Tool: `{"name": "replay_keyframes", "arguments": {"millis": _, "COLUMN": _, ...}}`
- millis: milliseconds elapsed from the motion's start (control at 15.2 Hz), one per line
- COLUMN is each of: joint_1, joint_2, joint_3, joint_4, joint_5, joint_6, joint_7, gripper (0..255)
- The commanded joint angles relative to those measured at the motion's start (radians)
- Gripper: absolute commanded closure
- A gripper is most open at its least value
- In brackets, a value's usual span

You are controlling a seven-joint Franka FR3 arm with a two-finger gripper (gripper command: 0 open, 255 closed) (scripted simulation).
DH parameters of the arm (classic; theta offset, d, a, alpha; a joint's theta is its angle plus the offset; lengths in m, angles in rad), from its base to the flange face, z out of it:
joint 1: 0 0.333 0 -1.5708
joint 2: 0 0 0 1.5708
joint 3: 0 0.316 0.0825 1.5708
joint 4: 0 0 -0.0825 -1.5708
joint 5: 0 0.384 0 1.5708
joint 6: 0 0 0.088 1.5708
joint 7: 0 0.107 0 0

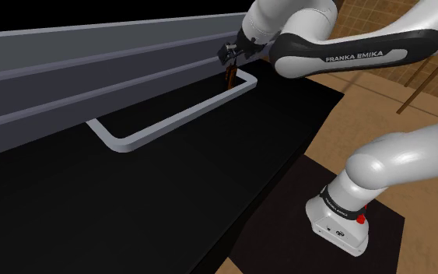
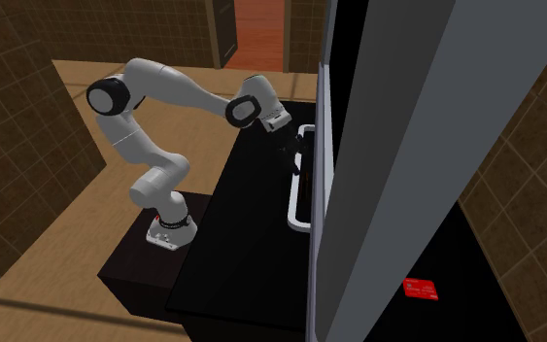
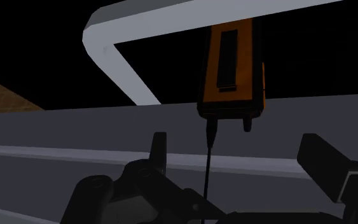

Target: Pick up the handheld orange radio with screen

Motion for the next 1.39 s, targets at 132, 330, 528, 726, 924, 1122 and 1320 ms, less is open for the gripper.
{"name": "replay_keyframes", "arguments": {"millis": 132, "joint_1": -0.019, "joint_2": 0.01, "joint_3": 0.022, "joint_4": -0.048, "joint_5": -0.026, "joint_6": 0.059, "joint_7": 0.041, "gripper": 0}}
{"name": "replay_keyframes", "arguments": {"millis": 330, "joint_1": -0.02, "joint_2": 0.013, "joint_3": 0.022, "joint_4": -0.046, "joint_5": -0.027, "joint_6": 0.06, "joint_7": 0.04, "gripper": 255}}
{"name": "replay_keyframes", "arguments": {"millis": 528, "joint_1": -0.02, "joint_2": 0.013, "joint_3": 0.023, "joint_4": -0.046, "joint_5": -0.027, "joint_6": 0.06, "joint_7": 0.041, "gripper": 255}}
{"name": "replay_keyframes", "arguments": {"millis": 726, "joint_1": -0.02, "joint_2": 0.013, "joint_3": 0.023, "joint_4": -0.046, "joint_5": -0.027, "joint_6": 0.059, "joint_7": 0.041, "gripper": 255}}
{"name": "replay_keyframes", "arguments": {"millis": 924, "joint_1": -0.019, "joint_2": 0.01, "joint_3": 0.022, "joint_4": -0.048, "joint_5": -0.026, "joint_6": 0.059, "joint_7": 0.041, "gripper": 255}}
{"name": "replay_keyframes", "arguments": {"millis": 1122, "joint_1": -0.006, "joint_2": 0.002, "joint_3": 0.008, "joint_4": -0.018, "joint_5": -0.009, "joint_6": 0.022, "joint_7": 0.015, "gripper": 255}}
{"name": "replay_keyframes", "arguments": {"millis": 1320, "joint_1": 0.004, "joint_2": -0.004, "joint_3": -0.005, "joint_4": 0.013, "joint_5": 0.005, "joint_6": -0.015, "joint_7": -0.009, "gripper": 255}}
